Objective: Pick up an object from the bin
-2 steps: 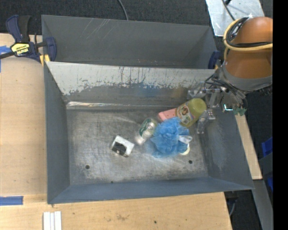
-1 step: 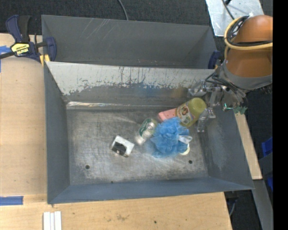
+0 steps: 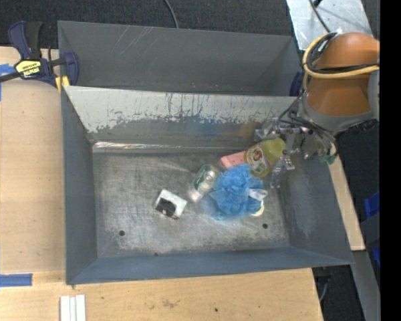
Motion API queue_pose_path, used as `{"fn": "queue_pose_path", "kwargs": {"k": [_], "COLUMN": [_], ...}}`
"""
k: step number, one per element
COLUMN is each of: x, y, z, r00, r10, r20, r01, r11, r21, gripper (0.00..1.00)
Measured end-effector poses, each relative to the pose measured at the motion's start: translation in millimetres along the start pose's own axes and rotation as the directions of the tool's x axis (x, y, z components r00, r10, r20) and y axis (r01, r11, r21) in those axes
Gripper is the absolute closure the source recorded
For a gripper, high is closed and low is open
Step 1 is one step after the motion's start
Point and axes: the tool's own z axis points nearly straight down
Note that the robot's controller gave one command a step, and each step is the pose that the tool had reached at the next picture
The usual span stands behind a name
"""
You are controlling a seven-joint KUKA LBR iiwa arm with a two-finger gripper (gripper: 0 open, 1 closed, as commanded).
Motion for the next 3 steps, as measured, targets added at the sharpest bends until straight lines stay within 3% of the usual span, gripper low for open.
{"fn": "queue_pose_path", "kwargs": {"k": [1,2,3], "x": [1.6,-3.7,-10.3], "y": [1.5,40.0,66.9], "z": [40.1,29.5,34.1], "r00": [1.000,0.994,0.991], "r10": [-0.005,0.114,0.132], "r20": [-0.010,-0.007,-0.007], "r01": [0.005,-0.114,-0.132], "r11": [1.000,0.994,0.991], "r21": [-0.003,0.001,-0.005], "gripper": [0.00,0.00,0.00]}}
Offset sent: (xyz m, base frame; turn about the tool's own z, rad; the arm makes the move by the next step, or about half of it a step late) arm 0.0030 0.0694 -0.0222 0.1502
